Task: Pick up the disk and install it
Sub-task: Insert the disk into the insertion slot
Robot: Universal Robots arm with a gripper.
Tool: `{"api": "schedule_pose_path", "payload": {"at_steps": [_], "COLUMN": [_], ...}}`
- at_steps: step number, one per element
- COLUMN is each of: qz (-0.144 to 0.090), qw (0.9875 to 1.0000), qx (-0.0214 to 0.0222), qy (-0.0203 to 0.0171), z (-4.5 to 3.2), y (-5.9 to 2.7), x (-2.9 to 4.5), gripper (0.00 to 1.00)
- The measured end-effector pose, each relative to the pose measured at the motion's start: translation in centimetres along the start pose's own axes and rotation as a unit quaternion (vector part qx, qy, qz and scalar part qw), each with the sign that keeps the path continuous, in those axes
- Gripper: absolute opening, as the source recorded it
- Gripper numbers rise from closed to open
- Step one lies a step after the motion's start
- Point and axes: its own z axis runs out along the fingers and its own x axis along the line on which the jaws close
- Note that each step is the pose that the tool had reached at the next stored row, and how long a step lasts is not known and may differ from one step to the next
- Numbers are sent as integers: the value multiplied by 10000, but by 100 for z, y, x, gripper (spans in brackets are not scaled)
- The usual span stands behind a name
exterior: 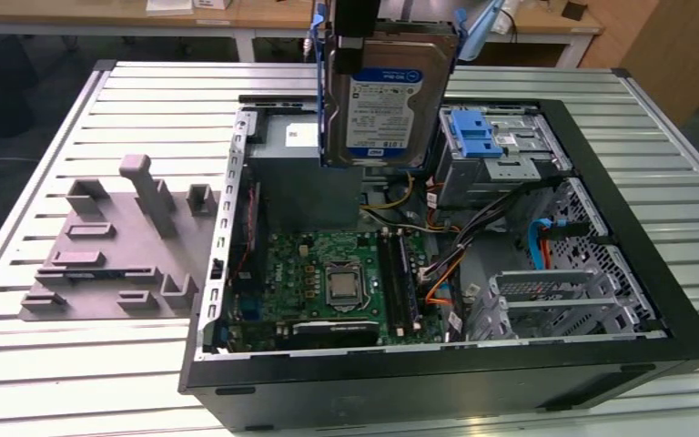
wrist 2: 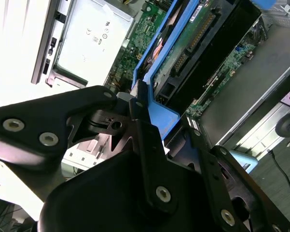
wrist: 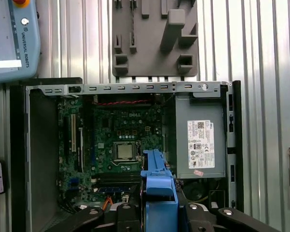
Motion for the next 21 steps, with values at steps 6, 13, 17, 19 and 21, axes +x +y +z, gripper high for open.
{"api": "schedule_pose_path", "payload": {"at_steps": [6,13,17,19,21], "qz": [0,0,0,0,0], "qw": [10000,10000,10000,10000,10000], "qx": [0,0,0,0,0], "qy": [0,0,0,0,0], "z": [0,0,-1,-1,-1], "y": [0,-1,-2,-2,-3], "x": [11,31,43,48,52], "gripper": [36,36,36,36,36]}}
